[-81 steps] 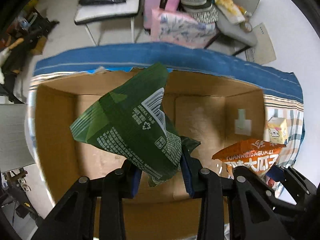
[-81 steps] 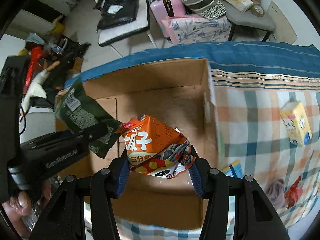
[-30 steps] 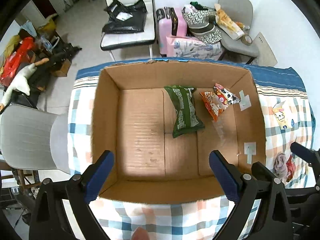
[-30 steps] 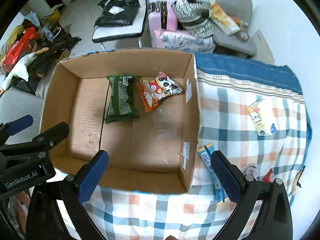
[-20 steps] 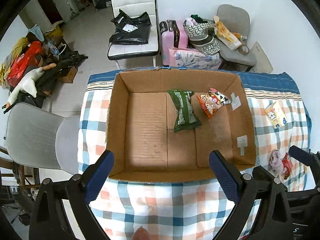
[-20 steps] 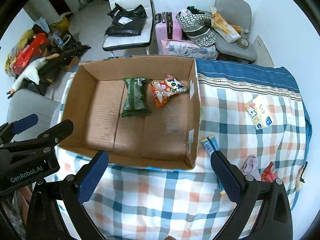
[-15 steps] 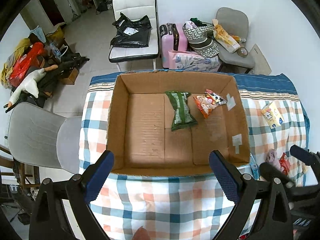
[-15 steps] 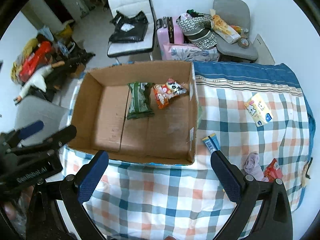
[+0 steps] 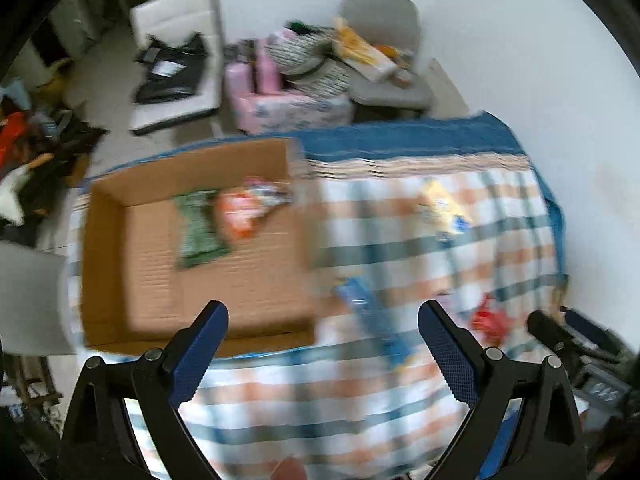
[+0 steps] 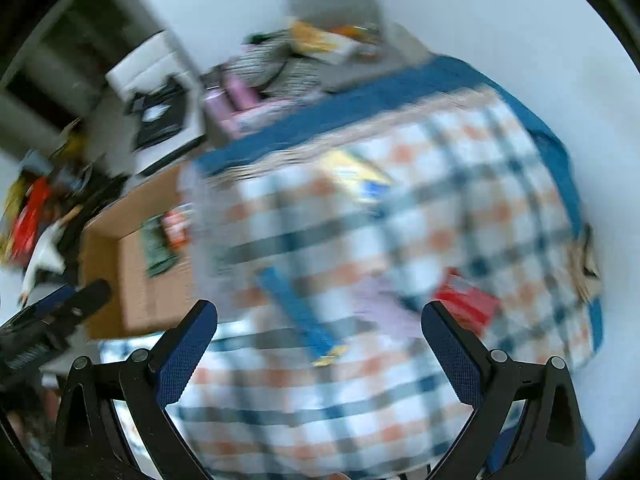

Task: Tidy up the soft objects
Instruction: 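Grasp the yellow tissue pack with the left tool while the right tool grasps the red snack bag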

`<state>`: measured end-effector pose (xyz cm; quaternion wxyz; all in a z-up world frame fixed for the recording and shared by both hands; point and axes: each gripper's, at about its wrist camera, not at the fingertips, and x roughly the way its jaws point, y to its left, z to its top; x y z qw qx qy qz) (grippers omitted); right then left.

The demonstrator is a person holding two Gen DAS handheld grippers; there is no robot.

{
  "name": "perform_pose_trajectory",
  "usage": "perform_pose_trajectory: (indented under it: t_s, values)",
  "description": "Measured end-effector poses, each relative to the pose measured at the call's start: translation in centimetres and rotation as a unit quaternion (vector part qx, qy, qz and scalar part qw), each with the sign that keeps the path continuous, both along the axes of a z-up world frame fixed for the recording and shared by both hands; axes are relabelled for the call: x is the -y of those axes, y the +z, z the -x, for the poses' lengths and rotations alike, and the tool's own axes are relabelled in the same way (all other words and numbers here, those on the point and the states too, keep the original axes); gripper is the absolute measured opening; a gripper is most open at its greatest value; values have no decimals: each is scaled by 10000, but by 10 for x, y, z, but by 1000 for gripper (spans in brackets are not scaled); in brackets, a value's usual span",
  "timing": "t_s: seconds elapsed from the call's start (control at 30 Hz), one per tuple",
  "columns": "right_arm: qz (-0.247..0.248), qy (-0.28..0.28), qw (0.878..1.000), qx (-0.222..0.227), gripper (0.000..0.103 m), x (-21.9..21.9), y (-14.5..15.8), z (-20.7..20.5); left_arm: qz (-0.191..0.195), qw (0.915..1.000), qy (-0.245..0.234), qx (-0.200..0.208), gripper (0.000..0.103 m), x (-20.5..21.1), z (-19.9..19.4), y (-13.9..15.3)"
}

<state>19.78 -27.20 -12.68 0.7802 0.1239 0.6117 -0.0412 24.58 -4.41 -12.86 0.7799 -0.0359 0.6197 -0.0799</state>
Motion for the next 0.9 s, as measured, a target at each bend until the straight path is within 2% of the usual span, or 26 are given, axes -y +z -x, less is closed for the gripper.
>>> perform_pose_trajectory:
  t_s: [0.13,0.27,0.43,0.63,0.9]
  values:
    - [289,-211,9985,-420,103,76,-39,0,127,9983,-277,-487,97,63,-40,-33]
    - [483,273,9929,-1049,103,122,-92,-3,78,9928,-483,-1091,97,115,-77,-74]
    - [632,958,9773,-1783,103,142,-161,-3,76,9862,-512,-1571,97,161,-103,-118]
    - [502,1374,9595,-2408,103,145,-226,-4,75,9769,-307,-2113,97,194,-122,-171]
    - [325,1526,9514,-2655,103,153,-261,-7,200,9691,156,-2453,97,202,-148,-213]
